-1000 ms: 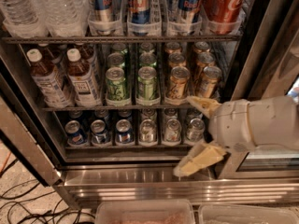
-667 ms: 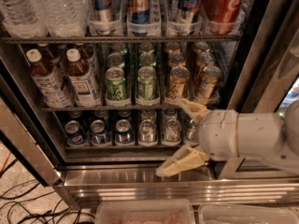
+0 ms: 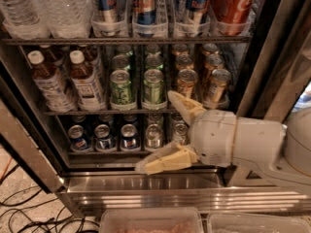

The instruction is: Pick redbull can from top shelf of fridge

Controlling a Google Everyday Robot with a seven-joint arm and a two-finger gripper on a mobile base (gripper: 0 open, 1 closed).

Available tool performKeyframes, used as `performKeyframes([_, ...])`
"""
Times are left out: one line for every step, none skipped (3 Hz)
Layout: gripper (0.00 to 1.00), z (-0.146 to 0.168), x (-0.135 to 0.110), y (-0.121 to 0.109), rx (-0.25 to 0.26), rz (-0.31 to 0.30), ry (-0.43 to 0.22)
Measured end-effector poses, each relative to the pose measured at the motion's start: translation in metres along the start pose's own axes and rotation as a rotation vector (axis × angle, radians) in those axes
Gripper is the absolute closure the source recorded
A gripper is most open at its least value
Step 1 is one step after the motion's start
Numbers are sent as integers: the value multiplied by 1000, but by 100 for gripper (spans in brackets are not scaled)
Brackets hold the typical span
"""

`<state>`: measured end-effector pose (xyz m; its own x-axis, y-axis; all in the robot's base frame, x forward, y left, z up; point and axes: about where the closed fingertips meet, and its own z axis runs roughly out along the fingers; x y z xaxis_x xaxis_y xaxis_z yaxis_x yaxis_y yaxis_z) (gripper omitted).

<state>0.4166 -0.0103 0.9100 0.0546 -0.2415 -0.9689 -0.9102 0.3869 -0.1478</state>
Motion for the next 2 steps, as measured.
performKeyframes([0,0,0,0,0,0,0])
performKeyframes([0,8,2,-3,62,29,-53])
